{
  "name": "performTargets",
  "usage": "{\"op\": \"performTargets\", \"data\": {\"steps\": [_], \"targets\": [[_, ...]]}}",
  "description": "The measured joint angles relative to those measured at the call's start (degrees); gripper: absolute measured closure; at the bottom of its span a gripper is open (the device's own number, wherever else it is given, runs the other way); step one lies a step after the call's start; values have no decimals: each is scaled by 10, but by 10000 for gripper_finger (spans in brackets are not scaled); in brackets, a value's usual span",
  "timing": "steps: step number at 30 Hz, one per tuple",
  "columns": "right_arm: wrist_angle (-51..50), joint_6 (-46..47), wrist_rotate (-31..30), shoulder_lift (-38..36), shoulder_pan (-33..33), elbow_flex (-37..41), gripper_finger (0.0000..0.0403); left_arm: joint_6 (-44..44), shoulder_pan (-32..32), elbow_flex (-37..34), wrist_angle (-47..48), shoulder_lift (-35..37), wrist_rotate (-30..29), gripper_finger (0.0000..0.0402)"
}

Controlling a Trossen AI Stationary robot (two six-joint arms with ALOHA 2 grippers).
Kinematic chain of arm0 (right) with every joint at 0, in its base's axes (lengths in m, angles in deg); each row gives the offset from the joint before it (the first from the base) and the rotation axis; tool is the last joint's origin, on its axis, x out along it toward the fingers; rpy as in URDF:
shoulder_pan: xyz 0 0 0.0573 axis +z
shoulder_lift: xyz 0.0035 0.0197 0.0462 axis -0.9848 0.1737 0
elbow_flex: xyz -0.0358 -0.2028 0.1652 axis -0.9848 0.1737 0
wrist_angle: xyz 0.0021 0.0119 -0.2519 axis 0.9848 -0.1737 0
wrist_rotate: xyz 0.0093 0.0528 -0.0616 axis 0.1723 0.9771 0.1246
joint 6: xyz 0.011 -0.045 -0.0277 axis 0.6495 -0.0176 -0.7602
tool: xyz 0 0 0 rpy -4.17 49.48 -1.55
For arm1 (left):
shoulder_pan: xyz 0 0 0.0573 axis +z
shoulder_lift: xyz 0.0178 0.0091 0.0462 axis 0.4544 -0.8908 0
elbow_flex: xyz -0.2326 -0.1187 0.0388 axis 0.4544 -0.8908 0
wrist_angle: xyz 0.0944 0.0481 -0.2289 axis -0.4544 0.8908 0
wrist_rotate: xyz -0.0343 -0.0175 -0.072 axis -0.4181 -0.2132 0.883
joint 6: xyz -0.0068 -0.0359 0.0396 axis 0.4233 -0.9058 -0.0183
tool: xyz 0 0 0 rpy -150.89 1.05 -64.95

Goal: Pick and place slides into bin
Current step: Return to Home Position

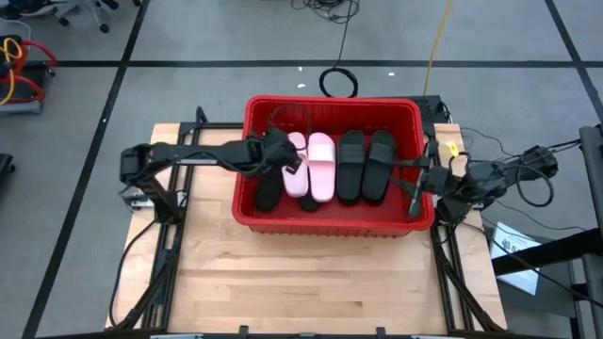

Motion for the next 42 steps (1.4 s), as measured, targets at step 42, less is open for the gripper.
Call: {"op": "performTargets", "data": {"steps": [42], "targets": [[-136,176,798,-174,2,69,403,304,-168,-338,-137,778,436,401]]}}
